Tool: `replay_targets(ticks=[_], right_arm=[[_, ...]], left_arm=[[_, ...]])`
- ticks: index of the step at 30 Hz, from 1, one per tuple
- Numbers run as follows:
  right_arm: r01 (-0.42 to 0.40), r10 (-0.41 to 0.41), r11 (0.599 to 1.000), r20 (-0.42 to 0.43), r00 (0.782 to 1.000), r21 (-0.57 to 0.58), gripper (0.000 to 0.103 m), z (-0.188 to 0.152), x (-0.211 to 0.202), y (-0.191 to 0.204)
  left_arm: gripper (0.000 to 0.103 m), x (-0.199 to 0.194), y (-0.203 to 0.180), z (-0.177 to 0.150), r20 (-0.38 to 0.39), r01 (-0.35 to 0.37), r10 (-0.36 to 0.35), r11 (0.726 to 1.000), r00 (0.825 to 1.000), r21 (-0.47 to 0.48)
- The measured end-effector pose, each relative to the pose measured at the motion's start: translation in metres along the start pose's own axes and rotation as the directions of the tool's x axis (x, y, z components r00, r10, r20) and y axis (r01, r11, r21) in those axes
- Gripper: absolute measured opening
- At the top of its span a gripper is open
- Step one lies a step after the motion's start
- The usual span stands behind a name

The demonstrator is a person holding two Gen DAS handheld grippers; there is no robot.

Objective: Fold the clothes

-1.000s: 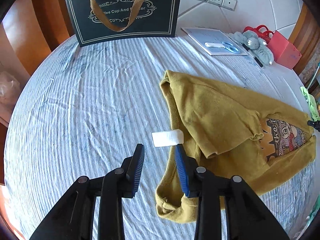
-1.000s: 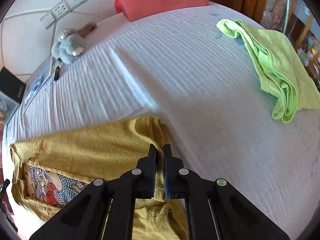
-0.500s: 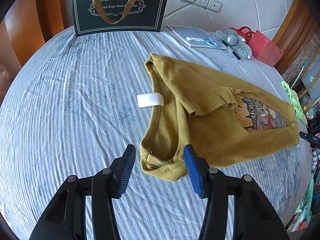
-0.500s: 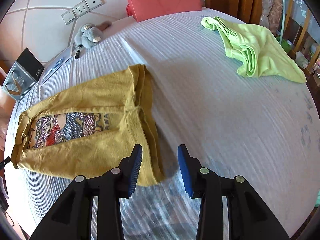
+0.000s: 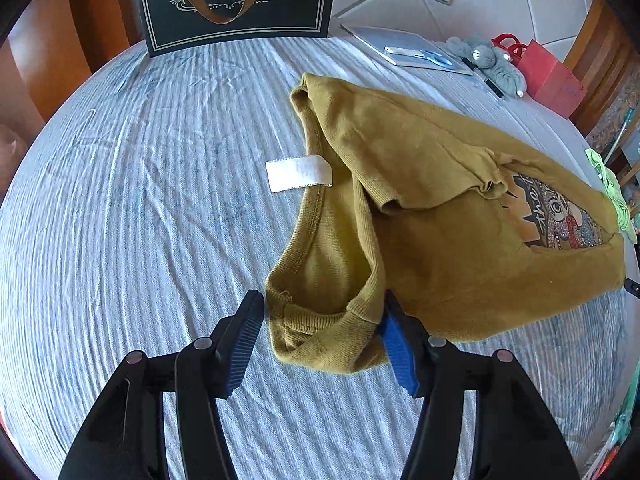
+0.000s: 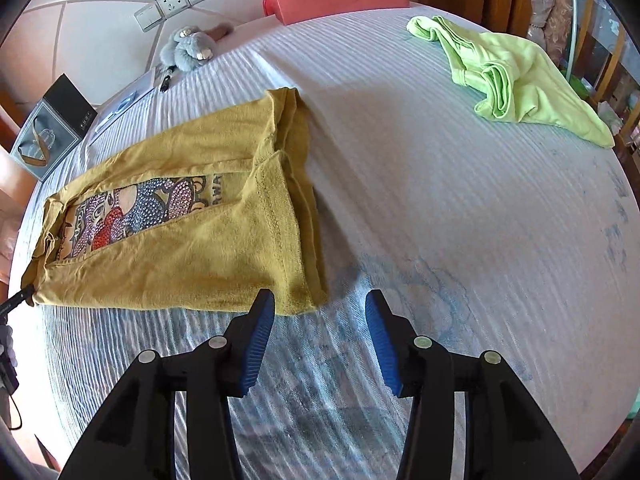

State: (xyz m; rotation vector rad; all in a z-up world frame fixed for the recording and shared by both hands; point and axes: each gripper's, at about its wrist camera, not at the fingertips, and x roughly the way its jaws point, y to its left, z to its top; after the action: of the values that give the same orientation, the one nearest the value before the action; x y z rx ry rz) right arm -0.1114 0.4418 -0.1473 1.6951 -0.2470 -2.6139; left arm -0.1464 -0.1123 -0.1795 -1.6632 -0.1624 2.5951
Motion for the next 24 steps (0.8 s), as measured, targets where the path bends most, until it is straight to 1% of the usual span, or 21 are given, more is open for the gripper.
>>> replay_targets(ticks=[2,6,8,10,12,13,14,15,16,17,18,19,21,22,24], right_arm=[[0.010,-0.010,1.000,-0.003,1.000,-0.014,0.047,0.002,0.005,0.004],[0.002,-0.002,0.999,0.004,1.000,-0.042,0.047,0.007,0.012,0.015],[0.001,0.000,0.997,0.009,1.000,-0.076,0.047,0.010,0.014,0.024],[-0.002,0.003,0.995,0.004,1.000,-0.096,0.048,0.012,0.018,0.030],[0.022,-0.020,0.994,0.014,1.000,-0.104,0.048,0.015,0.020,0.033],[0.023,-0.022,0.996,0.012,1.000,-0.082,0.048,0.018,0.021,0.031],[0.024,-0.024,0.998,0.009,1.000,-0.060,0.048,0.020,0.022,0.029],[0.029,-0.029,0.999,0.005,1.000,-0.044,0.047,0.022,0.022,0.028],[0.057,-0.057,0.997,-0.009,0.998,-0.059,0.043,0.024,0.024,0.031],[0.078,-0.079,0.994,-0.022,0.997,-0.073,0.041,0.025,0.025,0.034],[0.068,-0.070,0.994,-0.031,0.997,-0.083,0.028,0.025,0.025,0.038],[0.062,-0.066,0.994,-0.038,0.997,-0.093,0.014,0.025,0.025,0.042],[0.097,-0.102,0.988,-0.037,0.994,-0.119,0.010,0.025,0.024,0.049],[0.103,-0.108,0.987,-0.032,0.994,-0.123,0.010,0.023,0.022,0.050],[0.074,-0.076,0.994,-0.028,0.997,-0.081,0.009,0.020,0.015,0.041]], left_arm=[[0.059,0.001,0.001,0.001,-0.003,-0.001,0.001,1.000,1.000,-0.004],[0.060,0.001,0.002,0.001,0.007,-0.005,0.005,1.000,1.000,-0.006],[0.065,0.000,0.001,0.000,0.015,-0.022,0.022,0.999,1.000,-0.023],[0.066,0.001,-0.001,0.000,0.029,-0.035,0.036,0.999,0.999,-0.041],[0.065,0.002,-0.003,0.001,0.043,-0.047,0.049,0.998,0.998,-0.050],[0.064,0.003,-0.006,0.002,0.048,-0.054,0.056,0.998,0.997,-0.039],[0.058,0.004,-0.010,0.002,0.053,-0.058,0.059,0.998,0.997,-0.025],[0.047,0.004,-0.012,0.003,0.055,-0.047,0.048,0.999,0.997,-0.020],[0.039,0.003,-0.015,0.003,0.054,-0.028,0.029,0.999,0.998,-0.020],[0.020,0.003,-0.018,0.002,0.055,-0.009,0.010,1.000,0.998,-0.021],[0.016,0.002,-0.021,0.002,0.059,-0.012,0.013,1.000,0.998,-0.019],[0.016,0.001,-0.026,0.002,0.066,-0.032,0.033,0.999,0.997,-0.014],[0.013,-0.003,-0.026,0.001,0.072,-0.039,0.041,0.999,0.997,-0.037],[0.013,-0.005,-0.022,0.000,0.071,-0.029,0.033,0.998,0.997,-0.060],[0.013,-0.012,-0.010,-0.004,0.061,0.001,0.005,0.995,0.998,-0.103]])
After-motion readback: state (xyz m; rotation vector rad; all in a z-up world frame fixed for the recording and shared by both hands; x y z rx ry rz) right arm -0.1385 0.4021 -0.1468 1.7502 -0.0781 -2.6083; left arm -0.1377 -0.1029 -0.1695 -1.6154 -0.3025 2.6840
